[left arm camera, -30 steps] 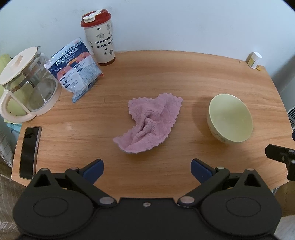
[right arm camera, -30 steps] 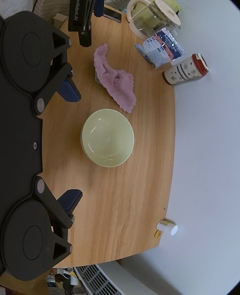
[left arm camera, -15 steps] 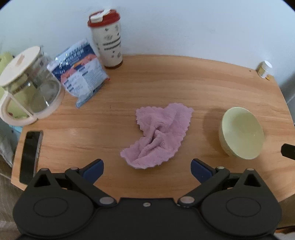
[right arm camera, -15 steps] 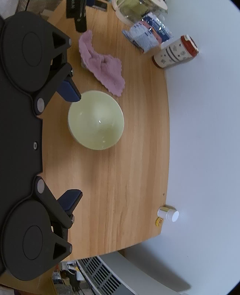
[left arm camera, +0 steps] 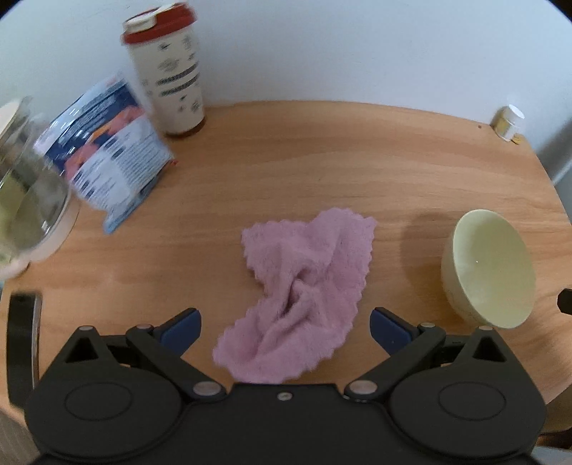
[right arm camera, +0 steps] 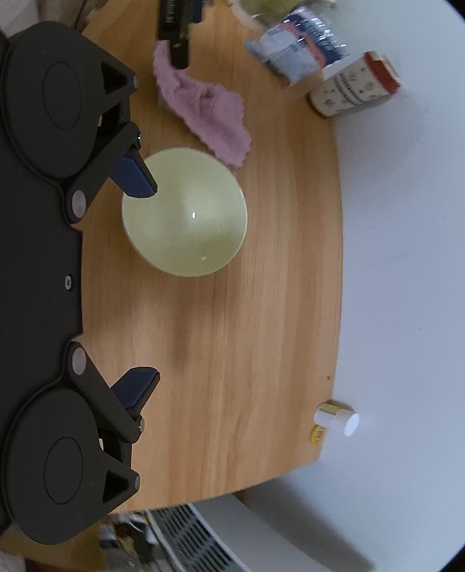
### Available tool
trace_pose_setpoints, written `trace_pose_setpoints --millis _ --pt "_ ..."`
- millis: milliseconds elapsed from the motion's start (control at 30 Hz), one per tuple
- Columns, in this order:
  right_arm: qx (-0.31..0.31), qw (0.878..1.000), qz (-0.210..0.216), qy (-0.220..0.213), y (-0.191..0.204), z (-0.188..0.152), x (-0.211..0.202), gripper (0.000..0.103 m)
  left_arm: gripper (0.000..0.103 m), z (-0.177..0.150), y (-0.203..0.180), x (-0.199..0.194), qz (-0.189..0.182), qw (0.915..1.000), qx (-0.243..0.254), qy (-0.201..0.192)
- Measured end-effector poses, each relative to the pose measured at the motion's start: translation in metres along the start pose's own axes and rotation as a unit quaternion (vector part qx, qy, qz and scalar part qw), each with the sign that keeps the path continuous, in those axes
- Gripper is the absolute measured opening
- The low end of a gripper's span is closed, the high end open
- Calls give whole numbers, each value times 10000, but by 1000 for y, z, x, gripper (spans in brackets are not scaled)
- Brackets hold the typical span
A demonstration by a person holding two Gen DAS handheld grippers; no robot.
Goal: Clean bowl
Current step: 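Move the left gripper over the pink towel and lower onto it, then close the left gripper on the pink towel and lift it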
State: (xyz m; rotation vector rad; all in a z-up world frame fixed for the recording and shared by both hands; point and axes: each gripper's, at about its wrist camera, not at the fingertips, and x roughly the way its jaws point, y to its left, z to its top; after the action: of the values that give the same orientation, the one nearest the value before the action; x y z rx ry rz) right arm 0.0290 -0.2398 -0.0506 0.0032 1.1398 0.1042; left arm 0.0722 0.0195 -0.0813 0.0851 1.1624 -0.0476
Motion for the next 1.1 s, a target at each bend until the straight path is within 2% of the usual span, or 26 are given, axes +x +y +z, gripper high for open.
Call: trace_pose_setpoints --millis 133,400,700,733,800,833,967,1033,1067,1100 --pt "-118 9997 -85 173 3 1 10 103 103 3 -3 16 53 9996 275 -14" --pt "323 9990 -11 304 -9 6 17 103 103 11 -1 54 -220 9993 -194 239" --pt "471 9987 5 176 -16 3 15 102 101 17 -7 69 -343 9994 72 36" --pt "487 9987 7 162 -17 3 15 102 99 16 -8 71 -358 9993 121 68" --pt "565 9982 78 179 -18 3 17 102 83 16 -9 75 -389 9989 218 131" --pt "621 9977 146 229 -20 3 18 102 80 16 -9 77 -403 9987 266 162" --pt "765 9958 274 433 -24 0 23 102 75 17 -8 79 -428 9984 325 155" --pt "838 9952 332 381 -25 -3 22 102 66 17 -7 78 -437 9983 376 121" --pt "852 9951 363 356 -26 -4 21 102 58 17 -6 77 -439 9982 394 93" --pt "859 9950 388 339 -26 -5 20 102 46 18 -6 75 -457 9980 439 69"
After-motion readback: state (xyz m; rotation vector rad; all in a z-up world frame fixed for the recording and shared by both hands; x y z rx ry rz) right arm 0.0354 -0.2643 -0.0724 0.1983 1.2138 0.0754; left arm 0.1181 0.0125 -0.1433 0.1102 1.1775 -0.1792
